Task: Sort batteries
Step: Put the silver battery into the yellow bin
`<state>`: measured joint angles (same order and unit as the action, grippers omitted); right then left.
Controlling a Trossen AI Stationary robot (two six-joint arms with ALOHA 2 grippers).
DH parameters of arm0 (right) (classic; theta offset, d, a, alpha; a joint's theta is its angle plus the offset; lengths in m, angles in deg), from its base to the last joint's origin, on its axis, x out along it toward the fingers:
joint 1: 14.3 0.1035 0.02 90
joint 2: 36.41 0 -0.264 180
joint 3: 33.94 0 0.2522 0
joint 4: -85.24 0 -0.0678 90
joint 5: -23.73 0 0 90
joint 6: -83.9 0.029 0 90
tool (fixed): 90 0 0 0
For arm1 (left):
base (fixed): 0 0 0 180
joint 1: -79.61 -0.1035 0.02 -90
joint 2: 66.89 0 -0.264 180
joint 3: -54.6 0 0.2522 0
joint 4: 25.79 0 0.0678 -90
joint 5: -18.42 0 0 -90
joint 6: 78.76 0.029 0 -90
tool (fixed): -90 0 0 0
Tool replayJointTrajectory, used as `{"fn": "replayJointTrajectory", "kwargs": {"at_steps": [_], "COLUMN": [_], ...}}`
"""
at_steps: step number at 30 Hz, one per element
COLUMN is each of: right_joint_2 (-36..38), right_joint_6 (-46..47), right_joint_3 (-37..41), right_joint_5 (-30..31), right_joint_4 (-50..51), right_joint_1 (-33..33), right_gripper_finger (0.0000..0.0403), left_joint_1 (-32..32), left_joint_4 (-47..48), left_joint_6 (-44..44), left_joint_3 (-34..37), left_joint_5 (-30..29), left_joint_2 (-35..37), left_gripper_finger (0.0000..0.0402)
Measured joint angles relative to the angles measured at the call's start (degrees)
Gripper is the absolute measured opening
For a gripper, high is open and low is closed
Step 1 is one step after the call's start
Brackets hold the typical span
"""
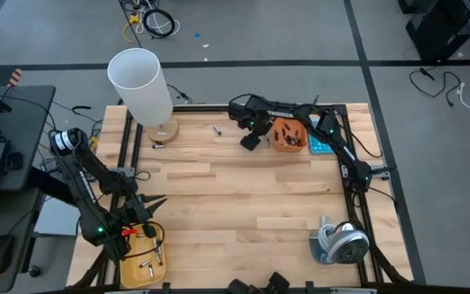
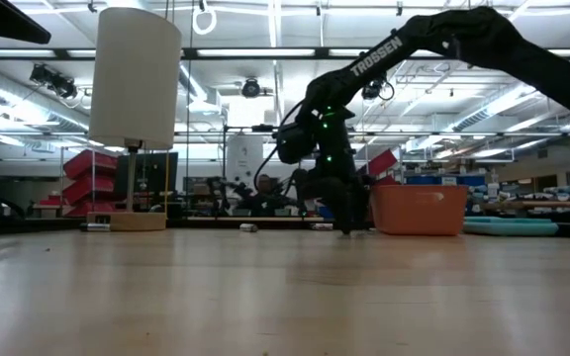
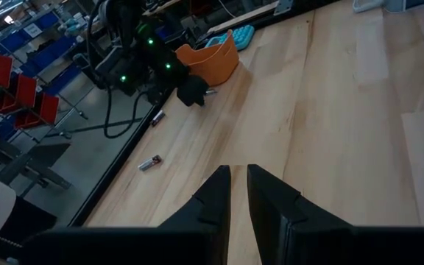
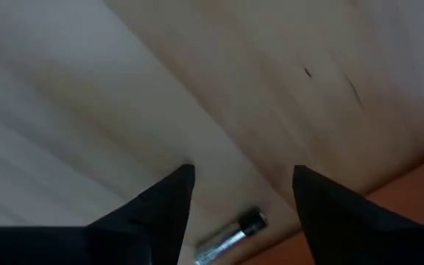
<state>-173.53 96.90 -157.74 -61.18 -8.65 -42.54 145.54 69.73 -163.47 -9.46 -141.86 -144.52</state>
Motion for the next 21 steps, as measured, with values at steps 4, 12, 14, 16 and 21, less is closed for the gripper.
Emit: {"fn": "replayJointTrajectory", "kwargs": {"at_steps": [4, 12, 14, 16, 21], "right_joint_2": [-0.5, -0.8, -0.8, -0.8, -0.7], "right_joint_6": [-2.0, -1.0, -3.2, -4.4, -10.7], "right_joint_3": [-2.9, -7.7, -7.7, -7.7, -7.7], "right_joint_5": [0.3, 4.1, 4.5, 6.5, 13.5], "right_joint_4": [1.6, 10.4, 11.6, 12.3, 10.0], "right_joint_1": [0.7, 4.2, 5.8, 7.6, 10.2], "right_gripper_finger": [0.0217, 0.0209, 0.0209, 0.0207, 0.0188], "left_joint_1": [0.0, 0.0, 0.0, 0.0, 0.0], "left_joint_4": [0.0, 0.0, 0.1, 0.3, 0.5], "left_joint_6": [0.0, 0.0, 0.0, 0.0, 0.2], "left_joint_3": [0.0, 0.0, 0.0, 0.0, 0.0], "left_joint_5": [0.0, 0.0, 0.0, 0.0, 0.0], "left_joint_2": [0.0, 0.0, 0.0, 0.0, 0.0], "left_gripper_finger": [0.0048, 0.0048, 0.0048, 0.0048, 0.0048]}}
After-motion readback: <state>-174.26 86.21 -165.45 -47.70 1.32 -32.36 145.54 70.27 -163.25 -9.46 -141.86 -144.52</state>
